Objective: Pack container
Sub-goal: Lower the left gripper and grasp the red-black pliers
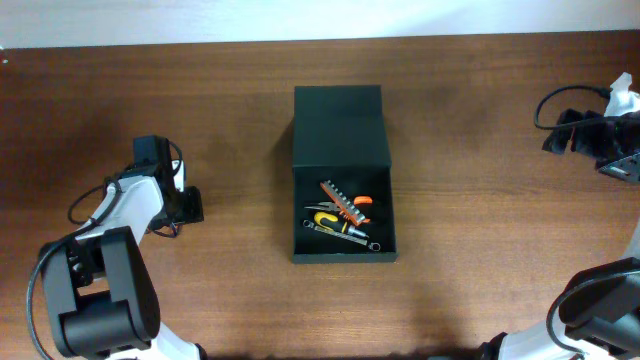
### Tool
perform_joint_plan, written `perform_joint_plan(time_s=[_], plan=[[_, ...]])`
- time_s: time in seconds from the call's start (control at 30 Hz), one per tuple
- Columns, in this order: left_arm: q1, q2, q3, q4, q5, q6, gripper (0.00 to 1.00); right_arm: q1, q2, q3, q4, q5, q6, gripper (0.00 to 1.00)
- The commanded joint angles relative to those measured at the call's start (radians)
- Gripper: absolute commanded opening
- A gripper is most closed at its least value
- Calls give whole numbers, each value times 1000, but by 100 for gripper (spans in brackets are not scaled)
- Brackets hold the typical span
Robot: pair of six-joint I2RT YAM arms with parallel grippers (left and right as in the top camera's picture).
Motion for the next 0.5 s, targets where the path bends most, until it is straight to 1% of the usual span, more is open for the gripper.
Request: perform_joint_plan(time_s=[0.0, 0.47], plan=[[8, 40, 4, 10, -8, -3, 60, -3, 2, -7, -6, -12, 8, 99], [8, 65, 0, 49, -8, -3, 60, -3, 2, -7, -18, -12, 8, 99]])
